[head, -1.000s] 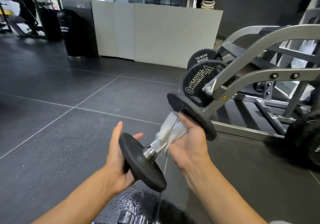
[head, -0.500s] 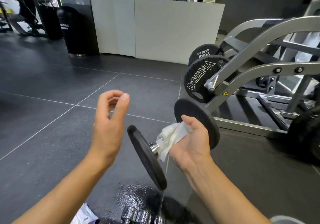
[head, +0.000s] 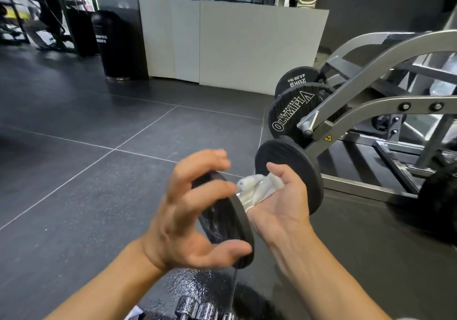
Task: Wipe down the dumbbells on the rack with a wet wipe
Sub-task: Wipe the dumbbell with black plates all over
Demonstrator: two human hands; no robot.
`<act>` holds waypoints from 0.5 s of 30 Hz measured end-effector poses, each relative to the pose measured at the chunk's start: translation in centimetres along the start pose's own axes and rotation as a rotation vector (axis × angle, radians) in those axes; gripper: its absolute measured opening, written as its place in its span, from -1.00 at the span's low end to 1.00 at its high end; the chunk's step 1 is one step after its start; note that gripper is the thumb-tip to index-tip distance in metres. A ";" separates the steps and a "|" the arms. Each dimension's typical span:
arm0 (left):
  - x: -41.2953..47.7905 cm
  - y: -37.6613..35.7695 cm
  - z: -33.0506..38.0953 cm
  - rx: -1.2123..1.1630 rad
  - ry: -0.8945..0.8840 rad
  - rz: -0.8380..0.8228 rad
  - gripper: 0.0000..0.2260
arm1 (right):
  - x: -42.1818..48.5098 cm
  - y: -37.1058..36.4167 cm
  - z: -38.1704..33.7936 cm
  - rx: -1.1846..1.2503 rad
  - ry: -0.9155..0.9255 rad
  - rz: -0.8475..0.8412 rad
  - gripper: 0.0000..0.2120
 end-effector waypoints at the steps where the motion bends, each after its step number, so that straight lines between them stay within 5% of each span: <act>1: 0.9 1.0 -0.2 0.006 -0.009 0.063 -0.62 | -0.1 0.0 0.1 0.001 -0.005 -0.001 -0.58; 2: 1.6 2.1 -1.7 -0.002 0.139 0.160 -0.69 | -0.3 0.2 0.1 -0.011 -0.003 0.013 -0.71; 4: 0.6 3.9 -7.3 -0.030 0.738 0.282 -0.76 | -0.7 0.8 0.4 -0.035 0.004 0.057 -0.81; 6: -3.9 2.5 -11.5 -0.252 1.522 0.163 -0.55 | -0.8 0.7 0.7 -0.062 -0.006 0.041 -0.78; 8: -7.4 -0.8 -10.2 -0.623 1.951 -0.020 -0.26 | -0.4 0.6 1.1 -0.072 -0.006 0.023 -0.74; 10: -7.9 -2.6 -8.4 -0.751 1.995 -0.014 -0.14 | -0.2 0.3 1.1 -0.065 0.017 0.027 -0.75; 15: -6.2 -2.7 -7.2 -0.747 1.759 0.138 -0.44 | -0.4 -0.7 0.4 -0.003 0.077 -0.051 -0.86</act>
Point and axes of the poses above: each hand's wrist, its own x-axis towards the middle knuckle, its own y-axis out of the back of the hand, z = x × y, the point moved 7 cm from there along x, towards the middle knuckle, and after that the axes turned 10 degrees about y, right-handed, at the moved point
